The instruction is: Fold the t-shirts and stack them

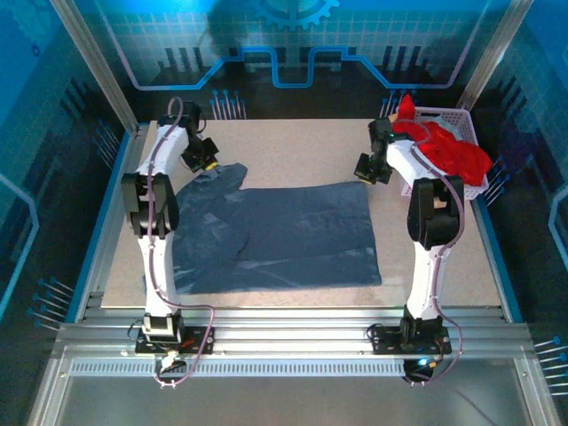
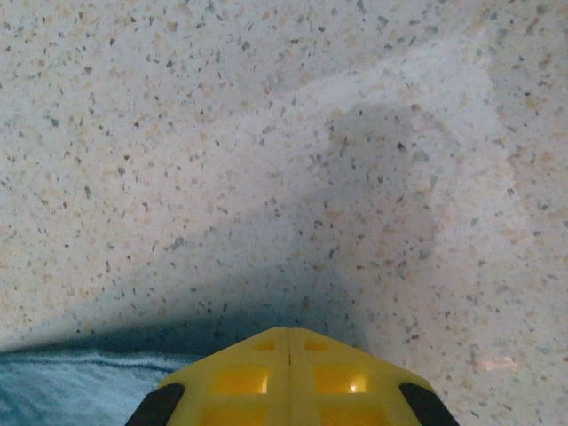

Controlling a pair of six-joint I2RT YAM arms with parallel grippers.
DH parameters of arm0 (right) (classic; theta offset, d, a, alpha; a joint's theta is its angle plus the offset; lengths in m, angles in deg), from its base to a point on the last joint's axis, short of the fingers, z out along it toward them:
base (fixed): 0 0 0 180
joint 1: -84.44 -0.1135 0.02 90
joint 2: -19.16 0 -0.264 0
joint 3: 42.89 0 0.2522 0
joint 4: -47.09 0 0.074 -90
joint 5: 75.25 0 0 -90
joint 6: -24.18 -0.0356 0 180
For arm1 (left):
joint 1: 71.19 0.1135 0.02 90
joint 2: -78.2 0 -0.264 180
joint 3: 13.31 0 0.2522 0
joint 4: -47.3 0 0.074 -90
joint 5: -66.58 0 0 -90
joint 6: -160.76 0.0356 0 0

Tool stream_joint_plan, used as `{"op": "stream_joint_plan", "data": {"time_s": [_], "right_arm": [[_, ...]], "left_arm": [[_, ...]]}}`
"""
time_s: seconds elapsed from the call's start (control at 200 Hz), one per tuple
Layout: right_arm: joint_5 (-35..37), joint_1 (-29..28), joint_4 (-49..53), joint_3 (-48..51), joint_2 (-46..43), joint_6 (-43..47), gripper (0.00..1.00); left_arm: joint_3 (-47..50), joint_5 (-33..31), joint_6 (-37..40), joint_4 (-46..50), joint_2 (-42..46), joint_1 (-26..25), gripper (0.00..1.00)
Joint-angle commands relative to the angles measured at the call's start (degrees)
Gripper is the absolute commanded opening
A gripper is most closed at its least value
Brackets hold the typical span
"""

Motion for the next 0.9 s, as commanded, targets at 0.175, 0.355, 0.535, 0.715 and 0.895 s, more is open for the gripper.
{"op": "stream_joint_plan", "data": {"time_s": [0.175, 0.355, 0.535, 0.715, 0.895], "right_arm": [[-1.1, -1.1, -3.2, 10.8, -10.4, 3.2, 0.0], [0.8, -1.8, -3.6, 18.3, -17.1, 3.0, 0.0], [2.8, -2.4, -2.4, 26.4, -24.6, -0.4, 0.0], [4.4, -3.8, -1.0, 34.0, -30.0, -2.1, 0.0], [5.2, -3.9, -1.8, 39.4, -31.7, -2.0, 0.0]], "left_arm": [[26.8, -4.0, -7.1, -3.6, 24.4, -0.2, 0.0], [46.0, -6.4, -16.7, -5.9, 43.5, 0.1, 0.0], [57.9, -8.5, -24.1, -2.9, 58.2, 0.7, 0.0], [64.9, -6.4, -27.5, -0.8, 67.2, 3.0, 0.0], [66.0, -4.7, -28.5, 0.2, 69.6, 4.0, 0.0]]}}
